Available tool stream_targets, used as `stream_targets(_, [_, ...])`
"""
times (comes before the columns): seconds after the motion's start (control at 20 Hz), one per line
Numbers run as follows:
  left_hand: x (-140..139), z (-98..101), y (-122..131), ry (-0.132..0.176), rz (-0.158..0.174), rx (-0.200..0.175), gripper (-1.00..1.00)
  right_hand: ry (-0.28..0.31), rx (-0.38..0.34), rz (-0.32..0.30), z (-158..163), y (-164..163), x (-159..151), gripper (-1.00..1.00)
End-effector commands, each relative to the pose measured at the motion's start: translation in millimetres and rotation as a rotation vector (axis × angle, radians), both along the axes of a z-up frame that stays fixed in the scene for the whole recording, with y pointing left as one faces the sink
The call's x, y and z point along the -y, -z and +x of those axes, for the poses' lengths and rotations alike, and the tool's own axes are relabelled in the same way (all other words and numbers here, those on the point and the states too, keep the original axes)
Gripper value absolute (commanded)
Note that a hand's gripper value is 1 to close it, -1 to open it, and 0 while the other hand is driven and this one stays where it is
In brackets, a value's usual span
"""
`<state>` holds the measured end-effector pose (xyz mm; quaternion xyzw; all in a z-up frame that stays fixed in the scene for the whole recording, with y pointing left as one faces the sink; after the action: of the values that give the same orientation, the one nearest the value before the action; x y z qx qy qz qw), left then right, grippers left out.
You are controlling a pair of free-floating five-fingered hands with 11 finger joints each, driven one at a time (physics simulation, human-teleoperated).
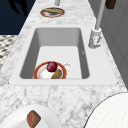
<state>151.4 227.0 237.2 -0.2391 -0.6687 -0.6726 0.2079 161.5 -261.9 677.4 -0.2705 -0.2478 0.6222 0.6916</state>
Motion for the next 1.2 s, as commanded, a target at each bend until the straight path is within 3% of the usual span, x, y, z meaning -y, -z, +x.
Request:
stream_targets(0.0, [0, 0.0, 0, 0.0, 0.0, 0.0, 0.0, 0.064, -0.016, 0.011, 1, -30, 0, 1.0])
stream_targets(0.5, [0, 0.0, 0, 0.0, 0.0, 0.0, 0.0, 0.093, -0.007, -0.006, 19, -110, -2, 1.0])
stream_targets(0.75, [0, 0.0, 0, 0.0, 0.0, 0.0, 0.0, 0.12, 0.019, -0.047, 26, -150, -11, 1.0])
stream_targets(0.95, [0, 0.0, 0, 0.0, 0.0, 0.0, 0.0, 0.127, 0.025, -0.059, 34, -174, -18, 1.0])
stream_targets(1.15, [0, 0.0, 0, 0.0, 0.0, 0.0, 0.0, 0.092, -0.003, -0.064, 61, -178, -28, 1.0])
